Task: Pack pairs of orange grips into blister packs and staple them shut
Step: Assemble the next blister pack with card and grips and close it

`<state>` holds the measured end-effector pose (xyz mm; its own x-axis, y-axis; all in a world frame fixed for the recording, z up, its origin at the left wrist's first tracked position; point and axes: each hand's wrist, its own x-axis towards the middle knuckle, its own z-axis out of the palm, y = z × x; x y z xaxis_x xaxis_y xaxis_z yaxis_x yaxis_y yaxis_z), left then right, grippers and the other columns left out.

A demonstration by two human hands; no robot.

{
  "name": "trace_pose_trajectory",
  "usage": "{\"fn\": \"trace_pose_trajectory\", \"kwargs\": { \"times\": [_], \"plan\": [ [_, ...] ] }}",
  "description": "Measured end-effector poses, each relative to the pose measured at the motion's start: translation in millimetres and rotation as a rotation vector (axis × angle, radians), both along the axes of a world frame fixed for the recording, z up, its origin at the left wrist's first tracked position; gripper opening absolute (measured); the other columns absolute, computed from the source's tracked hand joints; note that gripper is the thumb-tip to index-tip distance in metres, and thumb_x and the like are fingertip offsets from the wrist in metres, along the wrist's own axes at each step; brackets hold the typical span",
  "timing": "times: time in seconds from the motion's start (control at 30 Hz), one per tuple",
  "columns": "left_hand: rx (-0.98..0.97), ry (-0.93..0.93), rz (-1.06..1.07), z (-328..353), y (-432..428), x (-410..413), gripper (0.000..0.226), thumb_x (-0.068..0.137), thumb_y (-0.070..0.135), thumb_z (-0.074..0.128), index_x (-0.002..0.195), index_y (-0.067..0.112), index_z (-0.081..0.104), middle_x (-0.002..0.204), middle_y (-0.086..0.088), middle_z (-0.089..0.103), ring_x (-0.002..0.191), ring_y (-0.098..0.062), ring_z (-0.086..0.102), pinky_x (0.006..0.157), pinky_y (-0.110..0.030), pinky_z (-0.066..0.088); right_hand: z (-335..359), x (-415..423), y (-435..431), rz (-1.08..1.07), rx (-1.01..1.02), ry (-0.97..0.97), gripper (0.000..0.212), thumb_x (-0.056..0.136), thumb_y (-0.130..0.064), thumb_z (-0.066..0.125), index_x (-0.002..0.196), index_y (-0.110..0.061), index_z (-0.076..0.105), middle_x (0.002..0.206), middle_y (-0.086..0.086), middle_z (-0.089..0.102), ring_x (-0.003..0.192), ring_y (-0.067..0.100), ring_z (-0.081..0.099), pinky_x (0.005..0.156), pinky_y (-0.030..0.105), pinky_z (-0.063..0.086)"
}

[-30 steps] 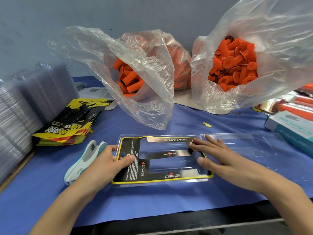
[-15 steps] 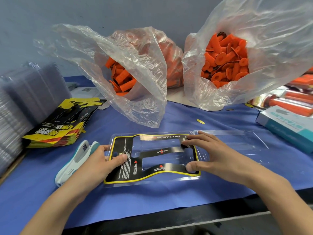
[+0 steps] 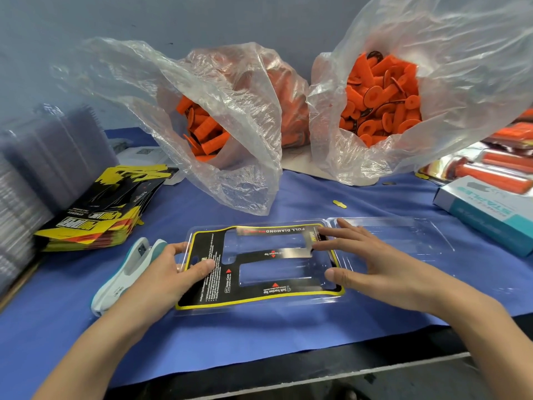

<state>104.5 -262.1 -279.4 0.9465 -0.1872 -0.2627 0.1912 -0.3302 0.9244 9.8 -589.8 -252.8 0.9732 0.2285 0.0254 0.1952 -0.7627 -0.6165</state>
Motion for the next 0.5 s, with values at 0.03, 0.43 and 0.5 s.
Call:
{"fn": "trace_pose_trajectory", "kwargs": {
  "times": [0.03,0.43,0.5],
  "plan": [
    [-0.011,0.0,0.007,0,0,0,0.061,0.073,0.042,0.075,0.123,0.028,0.043,0.089,-0.005,0.078,0.081,-0.022,0.076,0.073,-0.037,0.057,0,0,1,-0.004,0.008,-0.007,0.045,0.084,-0.062,0.055,0.128,-0.057,0.05,0.147,-0.045,0.022,0.139,-0.021,-0.005,0.117,0.021,0.006],
    [0.502,-0.863,-0.102,15,-14,-24,0.037,0.093,0.054,0.052,0.123,0.034,0.057,0.126,0.018,0.046,0.116,-0.005,0.044,0.096,-0.023,0.032,6,-3,11,-0.092,-0.046,-0.18,0.043,0.087,-0.061,0.05,0.127,-0.047,0.057,0.142,-0.036,0.04,0.14,-0.019,0.009,0.116,0.014,0.012],
    [0.536,-0.854,-0.181,15,-18,-29,0.039,0.093,0.057,0.05,0.124,0.034,0.057,0.13,0.02,0.046,0.12,-0.003,0.041,0.099,-0.02,0.03,6,-1,18,-0.106,-0.104,-0.219,0.046,0.09,-0.06,0.046,0.132,-0.045,0.053,0.144,-0.034,0.039,0.142,-0.015,0.01,0.114,0.007,0.003]
  ]
}}
